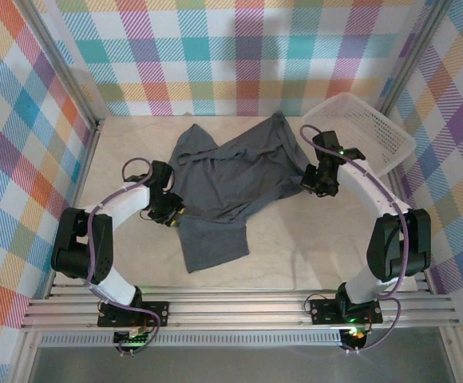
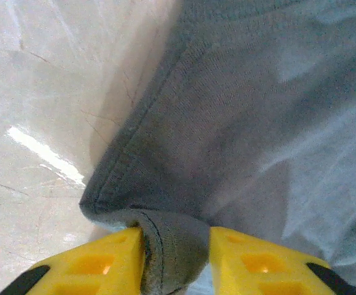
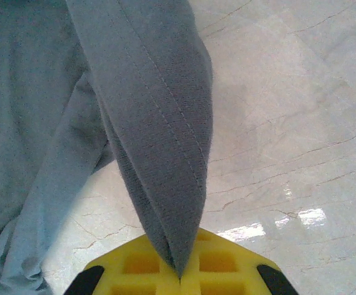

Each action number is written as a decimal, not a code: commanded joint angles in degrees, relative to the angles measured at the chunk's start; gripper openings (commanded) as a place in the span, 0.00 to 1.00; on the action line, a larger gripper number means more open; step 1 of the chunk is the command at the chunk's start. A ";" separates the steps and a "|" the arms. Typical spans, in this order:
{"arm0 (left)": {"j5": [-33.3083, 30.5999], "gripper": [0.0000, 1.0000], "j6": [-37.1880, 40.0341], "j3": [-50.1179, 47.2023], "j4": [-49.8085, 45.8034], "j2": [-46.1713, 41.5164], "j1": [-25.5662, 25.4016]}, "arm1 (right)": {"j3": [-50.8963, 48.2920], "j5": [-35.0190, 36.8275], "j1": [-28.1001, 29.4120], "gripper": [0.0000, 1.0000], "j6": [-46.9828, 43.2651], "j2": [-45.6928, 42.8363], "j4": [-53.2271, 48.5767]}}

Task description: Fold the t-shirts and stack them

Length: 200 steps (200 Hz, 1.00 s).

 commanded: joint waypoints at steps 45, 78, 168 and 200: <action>-0.21 0.06 -1.40 0.16 -2.77 -2.32 -1.61 | -0.18 -1.38 0.17 0.00 0.09 -0.48 0.79; -3.17 0.00 -1.84 2.86 -5.21 -6.52 -1.47 | 2.20 -3.98 0.17 0.00 -0.73 -0.23 1.79; -16.03 0.00 -0.91 36.13 -1.54 -12.46 2.73 | 31.53 -11.83 -0.44 0.00 -1.05 1.96 8.72; -24.05 0.00 2.93 43.34 2.54 -18.61 2.75 | 32.11 -10.10 -0.61 0.00 -0.27 -5.53 20.16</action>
